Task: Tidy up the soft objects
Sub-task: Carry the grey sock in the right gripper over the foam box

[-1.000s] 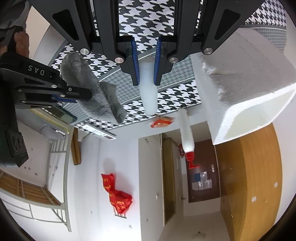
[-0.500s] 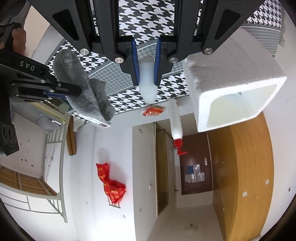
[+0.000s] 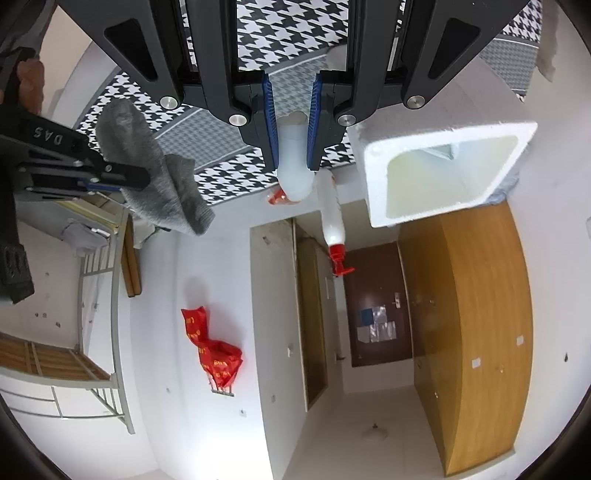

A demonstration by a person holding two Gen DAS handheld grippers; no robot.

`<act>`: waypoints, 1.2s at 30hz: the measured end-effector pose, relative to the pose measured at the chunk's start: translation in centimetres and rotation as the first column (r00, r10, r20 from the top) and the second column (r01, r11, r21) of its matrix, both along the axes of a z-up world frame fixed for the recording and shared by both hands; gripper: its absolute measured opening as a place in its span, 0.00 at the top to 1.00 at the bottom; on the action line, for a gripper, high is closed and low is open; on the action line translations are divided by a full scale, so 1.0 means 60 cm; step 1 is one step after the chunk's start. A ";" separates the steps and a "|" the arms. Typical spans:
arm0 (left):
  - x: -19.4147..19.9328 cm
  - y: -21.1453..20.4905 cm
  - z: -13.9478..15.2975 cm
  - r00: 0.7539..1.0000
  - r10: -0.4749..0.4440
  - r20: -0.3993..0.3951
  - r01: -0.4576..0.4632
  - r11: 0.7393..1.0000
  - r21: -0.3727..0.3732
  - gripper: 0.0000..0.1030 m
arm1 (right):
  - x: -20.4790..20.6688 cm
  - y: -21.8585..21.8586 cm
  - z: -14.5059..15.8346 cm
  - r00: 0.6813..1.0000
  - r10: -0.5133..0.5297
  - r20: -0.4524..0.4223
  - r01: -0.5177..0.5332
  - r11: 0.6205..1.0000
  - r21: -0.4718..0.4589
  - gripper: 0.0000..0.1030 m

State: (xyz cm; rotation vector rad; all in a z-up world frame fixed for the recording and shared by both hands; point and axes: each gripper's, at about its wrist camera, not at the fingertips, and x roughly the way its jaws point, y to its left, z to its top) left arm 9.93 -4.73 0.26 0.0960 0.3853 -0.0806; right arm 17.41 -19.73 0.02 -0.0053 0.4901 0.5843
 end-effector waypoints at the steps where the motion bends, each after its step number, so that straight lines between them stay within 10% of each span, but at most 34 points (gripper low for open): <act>1: 0.001 0.001 0.003 1.000 -0.001 0.003 0.001 1.000 0.000 0.84 | -0.001 0.000 0.003 1.000 -0.001 0.006 0.001 1.000 0.001 0.92; 36: 0.000 0.059 0.074 0.987 0.117 0.107 -0.118 0.993 0.010 0.84 | 0.021 0.062 0.068 0.986 0.125 0.110 -0.132 0.990 0.058 0.92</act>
